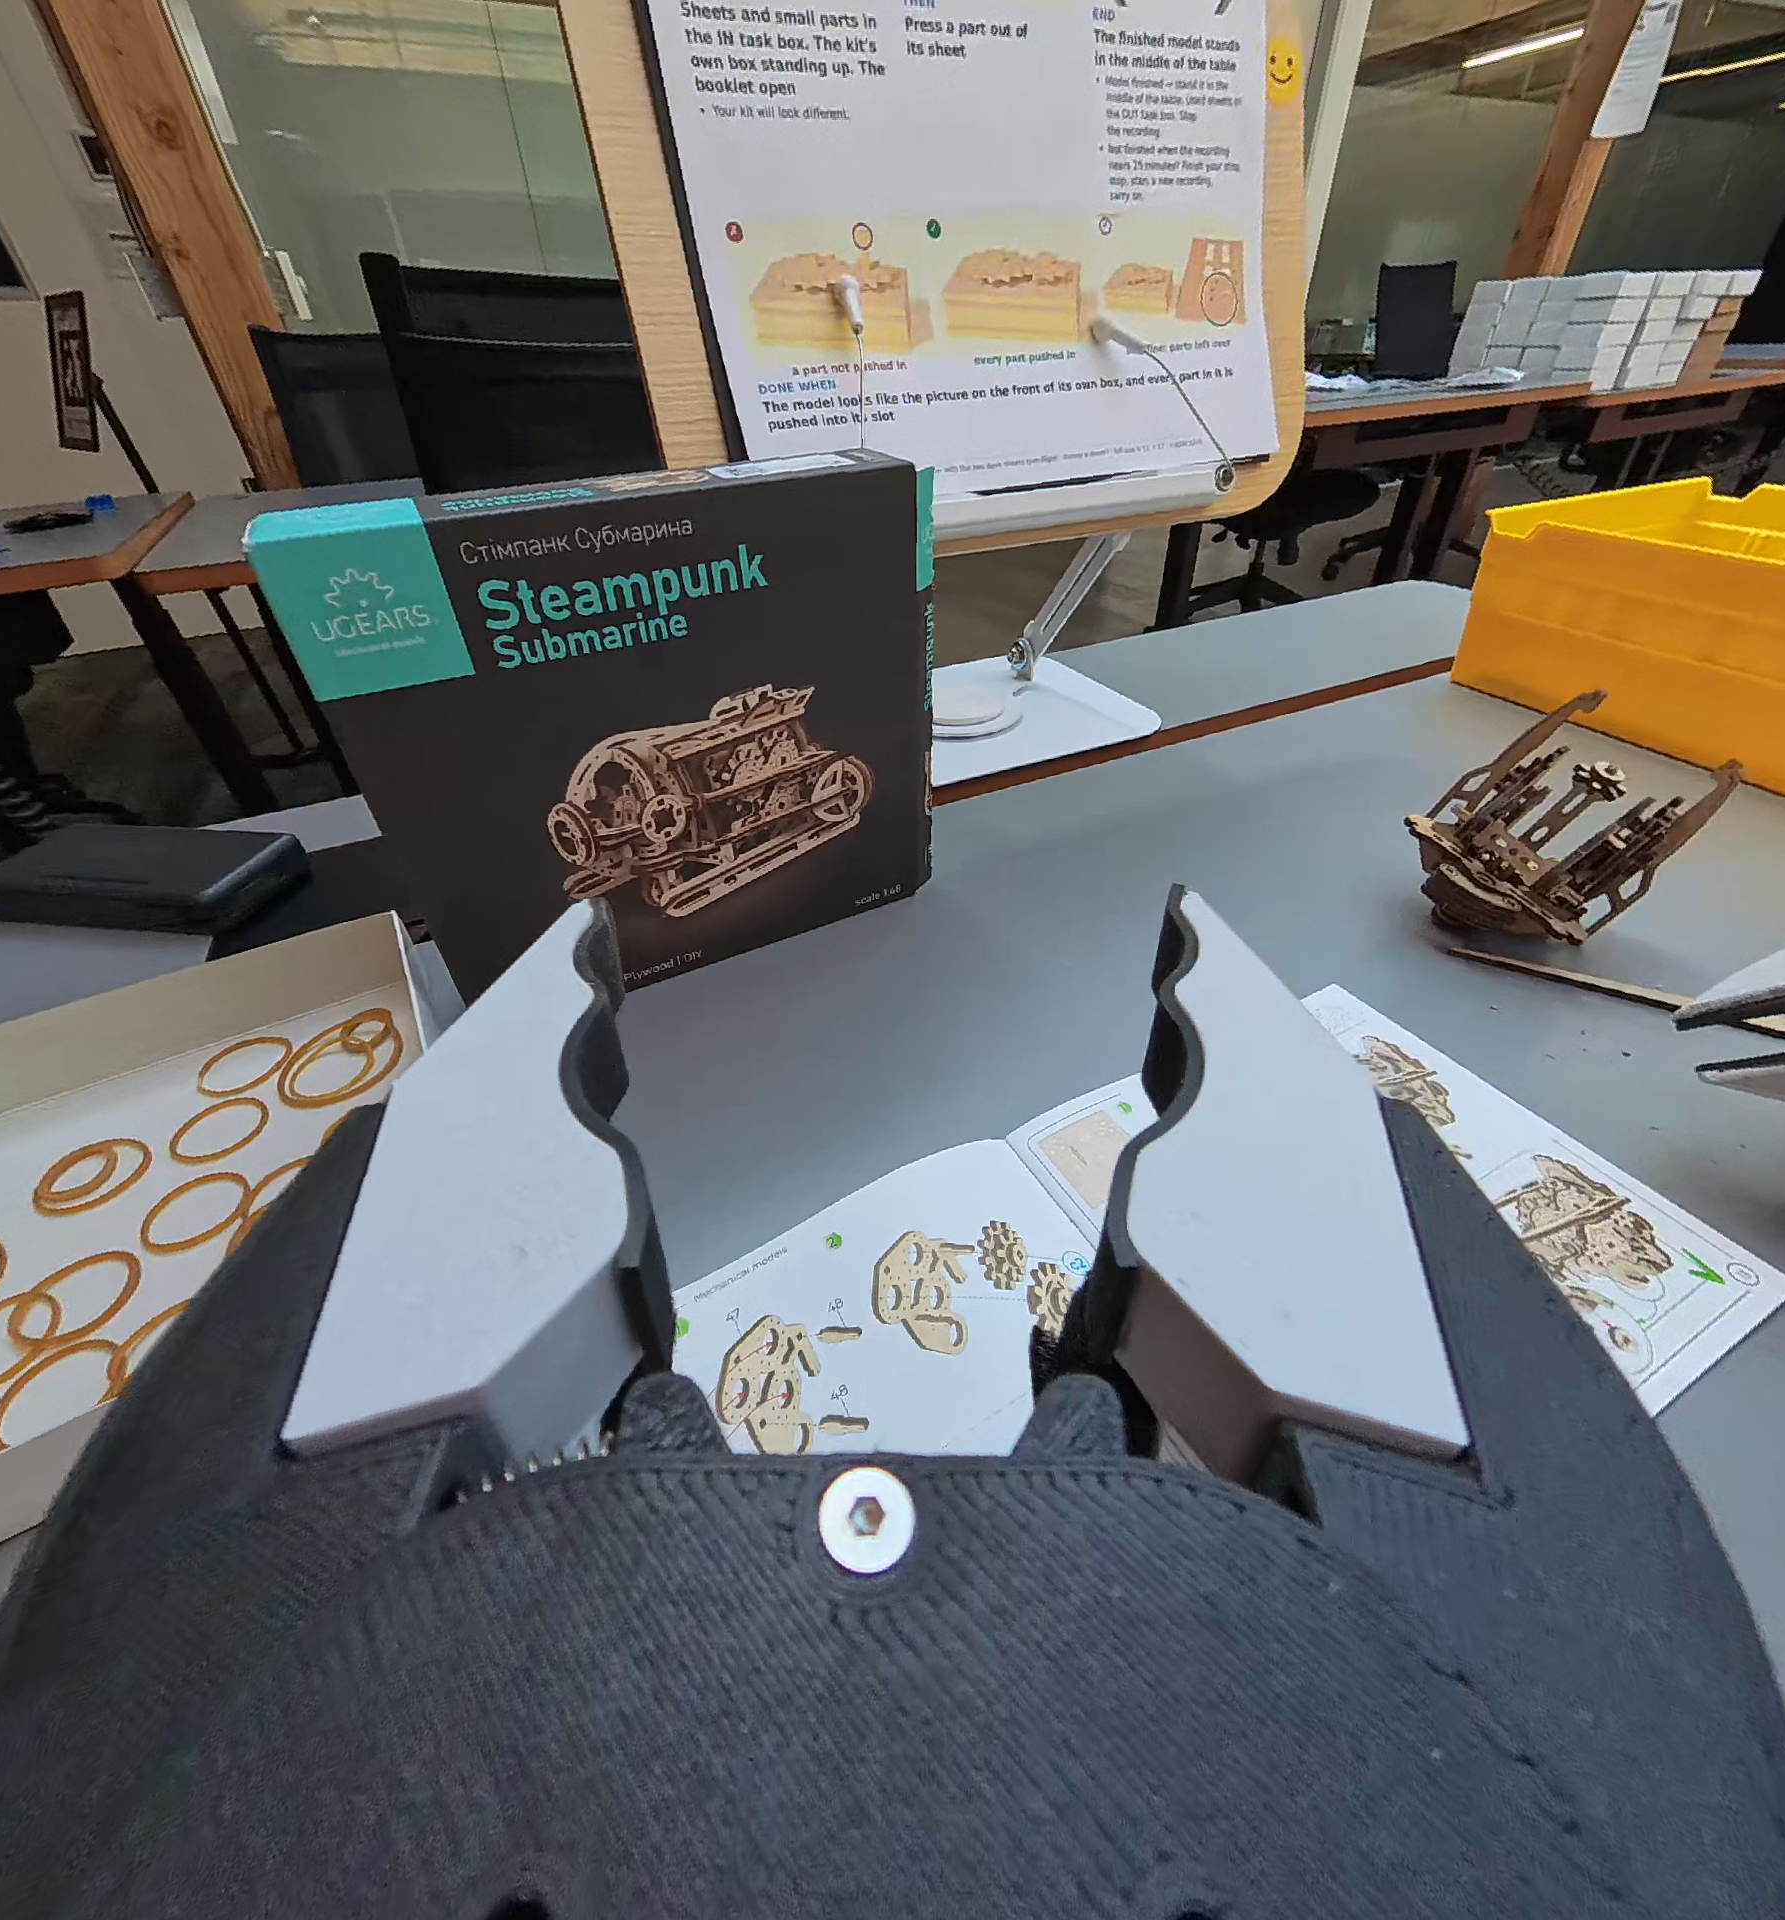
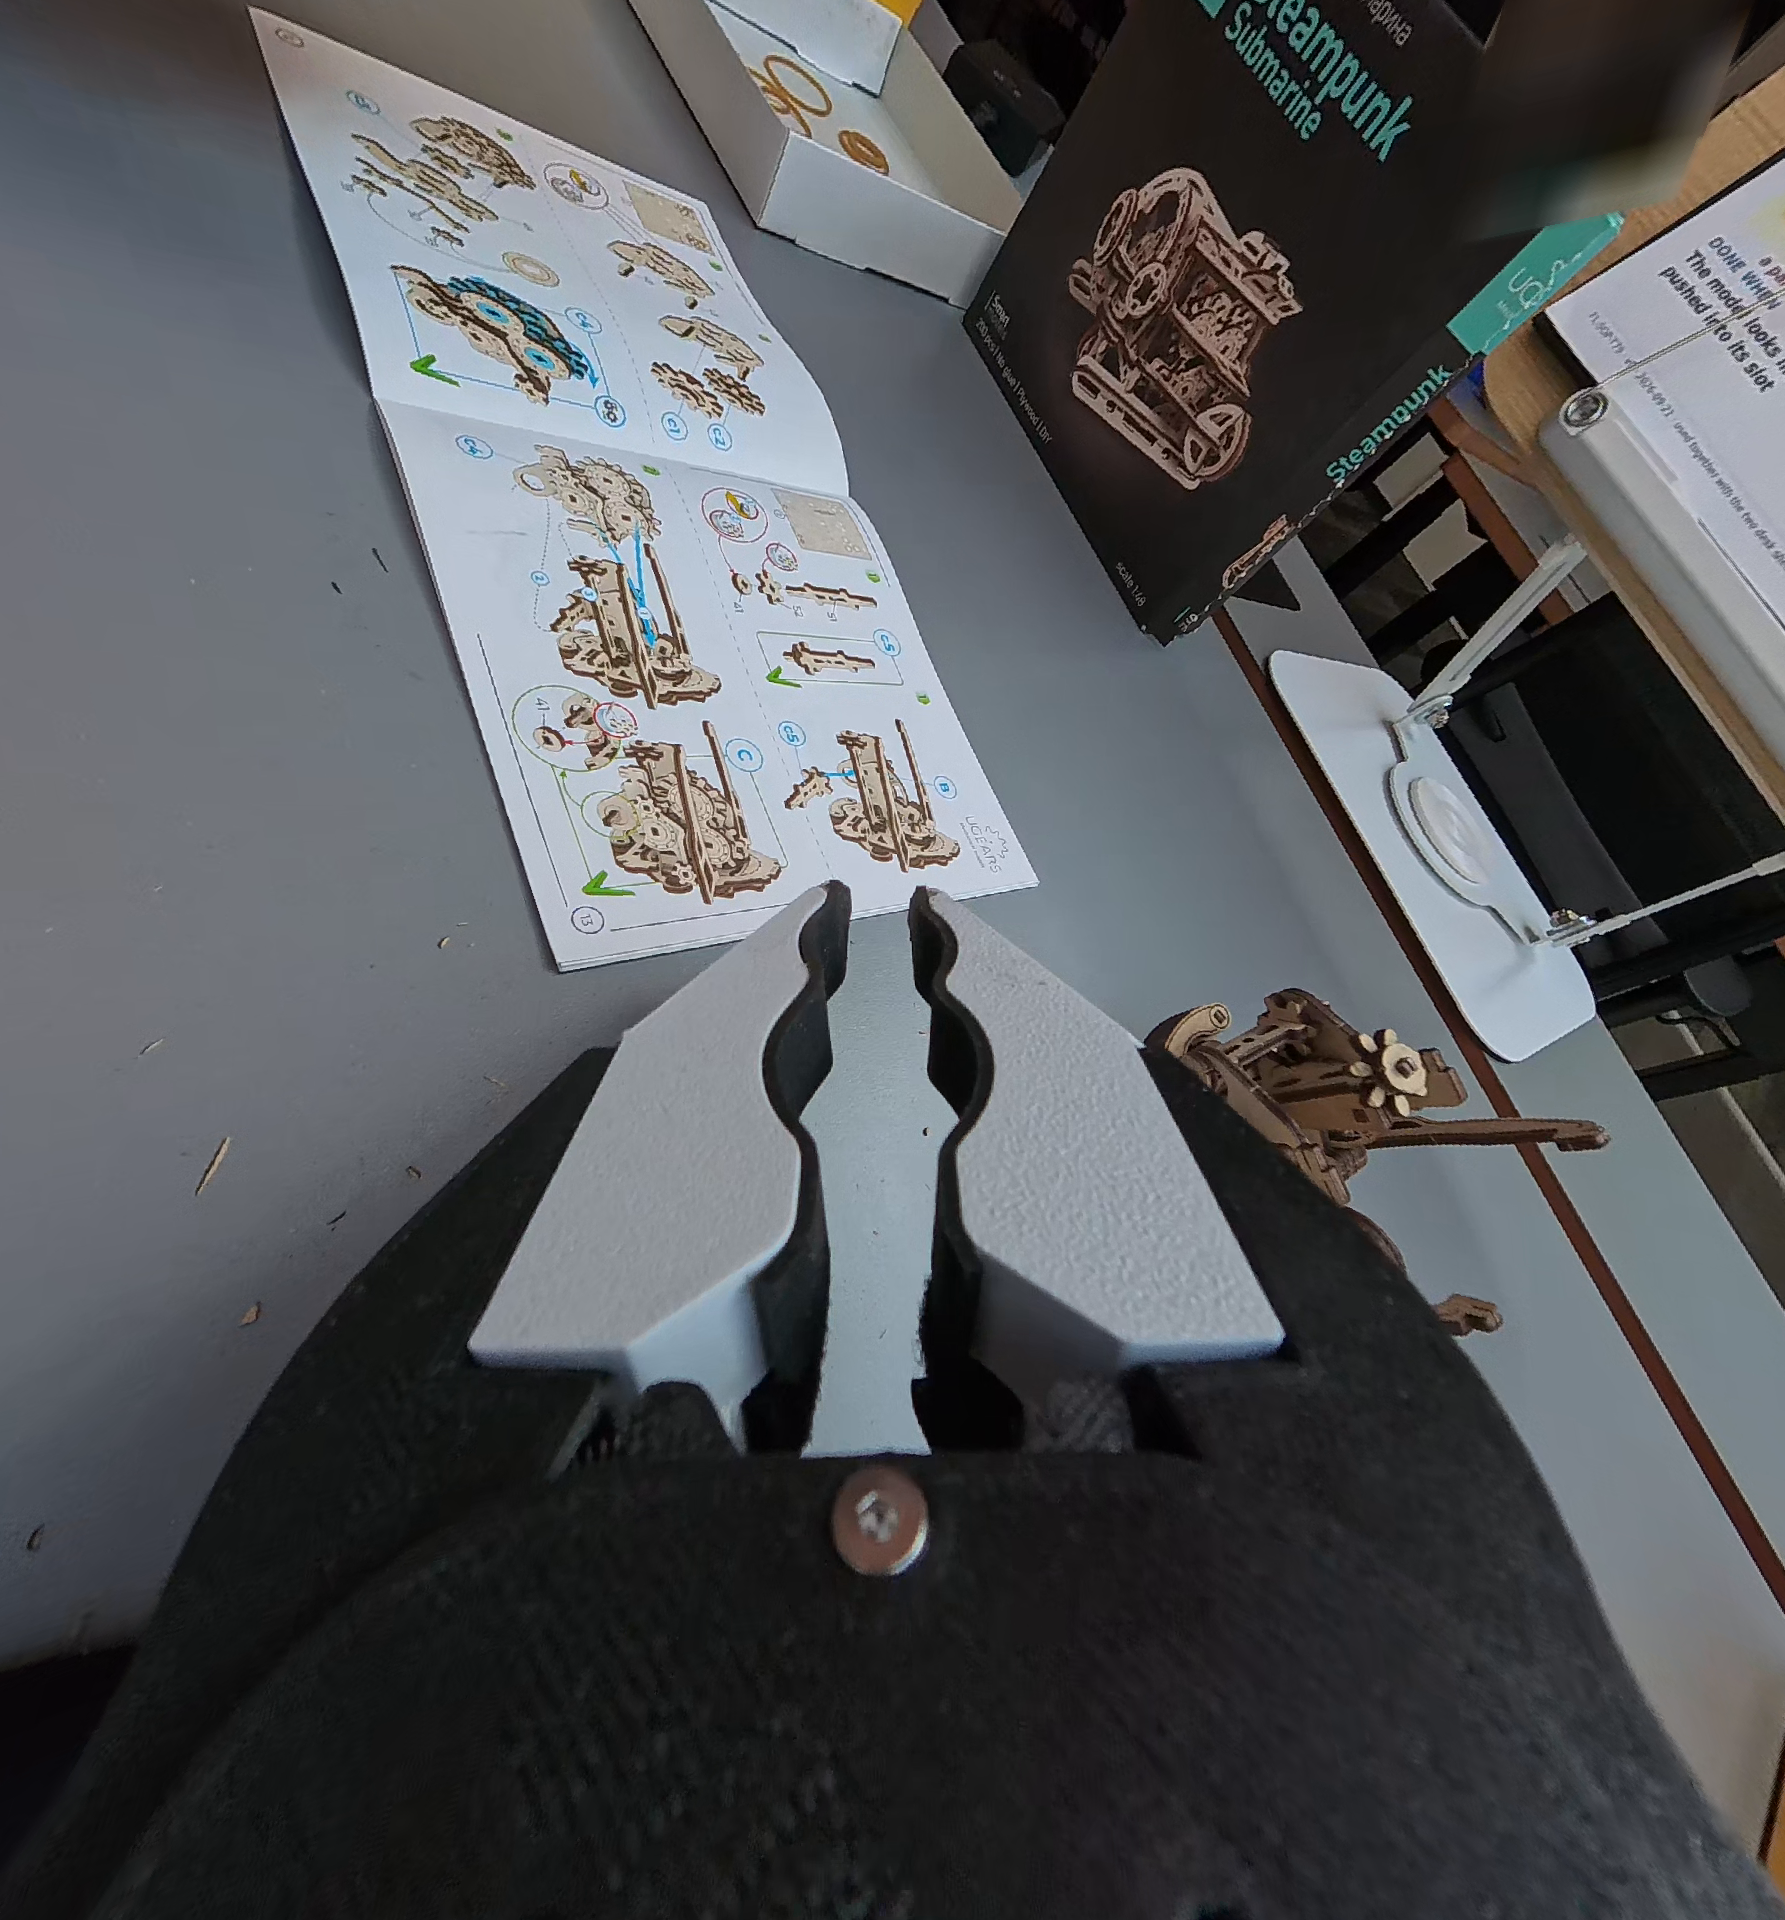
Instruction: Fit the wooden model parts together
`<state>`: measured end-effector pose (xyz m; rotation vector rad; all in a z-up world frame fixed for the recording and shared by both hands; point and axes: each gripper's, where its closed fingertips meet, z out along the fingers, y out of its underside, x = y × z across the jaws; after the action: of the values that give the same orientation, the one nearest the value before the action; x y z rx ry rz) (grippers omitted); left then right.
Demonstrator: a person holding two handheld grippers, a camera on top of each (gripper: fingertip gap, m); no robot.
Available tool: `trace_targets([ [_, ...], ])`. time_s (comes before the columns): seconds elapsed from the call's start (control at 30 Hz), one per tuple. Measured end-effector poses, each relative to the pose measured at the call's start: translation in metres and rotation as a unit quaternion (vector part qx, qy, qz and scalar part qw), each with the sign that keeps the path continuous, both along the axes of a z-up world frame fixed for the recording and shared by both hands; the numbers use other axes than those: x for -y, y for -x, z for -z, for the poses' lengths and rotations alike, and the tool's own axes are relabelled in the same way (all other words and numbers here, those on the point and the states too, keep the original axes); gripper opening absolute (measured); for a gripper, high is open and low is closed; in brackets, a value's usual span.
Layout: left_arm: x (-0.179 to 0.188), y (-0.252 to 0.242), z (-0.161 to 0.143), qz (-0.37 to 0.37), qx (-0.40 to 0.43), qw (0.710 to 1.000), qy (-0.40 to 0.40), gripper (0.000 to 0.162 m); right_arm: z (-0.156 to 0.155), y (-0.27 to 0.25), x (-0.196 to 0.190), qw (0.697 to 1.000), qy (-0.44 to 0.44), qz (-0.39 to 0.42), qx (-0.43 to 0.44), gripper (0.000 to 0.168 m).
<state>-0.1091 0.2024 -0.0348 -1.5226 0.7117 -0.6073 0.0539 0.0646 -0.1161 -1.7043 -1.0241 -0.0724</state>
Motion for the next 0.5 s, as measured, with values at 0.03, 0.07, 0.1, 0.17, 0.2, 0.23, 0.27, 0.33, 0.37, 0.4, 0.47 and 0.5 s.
trace_targets([
  [0.03,0.0003,0.0006,-0.0004,0.0,-0.002,1.0,-0.003,0.101,0.0005,-0.0002,-0.0001,1.0,0.001,0.001,0.001,0.011],
  [0.07,0.0005,0.0016,-0.0015,-0.001,0.0,1.0,-0.007,0.102,0.0007,-0.0005,-0.0002,1.0,0.001,0.001,0.001,0.011],
  [0.1,0.0003,0.003,-0.0032,-0.004,0.004,1.0,-0.009,0.101,0.0007,-0.0006,-0.0003,1.0,0.001,0.002,0.002,0.011],
  [0.17,0.0001,0.0053,-0.006,-0.006,0.014,1.0,-0.011,0.1,0.0007,-0.0011,-0.0006,1.0,0.001,0.003,0.002,0.01],
  [0.2,-0.0003,0.0064,-0.0067,-0.007,0.018,1.0,-0.01,0.1,0.0007,-0.0013,-0.0007,1.0,0.001,0.004,0.002,0.01],
  [0.23,-0.0009,0.0074,-0.0071,-0.008,0.022,1.0,-0.009,0.1,0.001,-0.0019,-0.001,1.0,0.002,0.006,0.002,0.011],
  [0.27,-0.0012,0.008,-0.007,-0.008,0.024,1.0,-0.006,0.099,0.001,-0.003,-0.0016,1.0,0.002,0.009,0.003,0.01],
  [0.33,-0.0021,0.0087,-0.0059,-0.009,0.026,1.0,0.0,0.099,0.0009,-0.004,-0.0021,1.0,0.003,0.012,0.001,0.01],
  [0.37,-0.0023,0.0087,-0.0055,-0.008,0.028,1.0,0.003,0.099,0.0011,-0.0044,-0.0024,1.0,0.004,0.013,0.001,0.01],
  [0.4,-0.0021,0.0085,-0.0052,-0.006,0.029,1.0,0.004,0.099,0.0013,-0.005,-0.0025,1.0,0.005,0.014,0.001,0.01],
  [0.47,-0.0013,0.0079,-0.0056,-0.002,0.031,0.999,0.005,0.098,0.0018,-0.0058,-0.003,1.0,0.005,0.016,0.003,0.01],
  [0.5,-0.0009,0.0076,-0.0058,0.0,0.031,0.999,0.005,0.098,0.0017,-0.0066,-0.0035,1.0,0.004,0.019,0.005,0.01],
])
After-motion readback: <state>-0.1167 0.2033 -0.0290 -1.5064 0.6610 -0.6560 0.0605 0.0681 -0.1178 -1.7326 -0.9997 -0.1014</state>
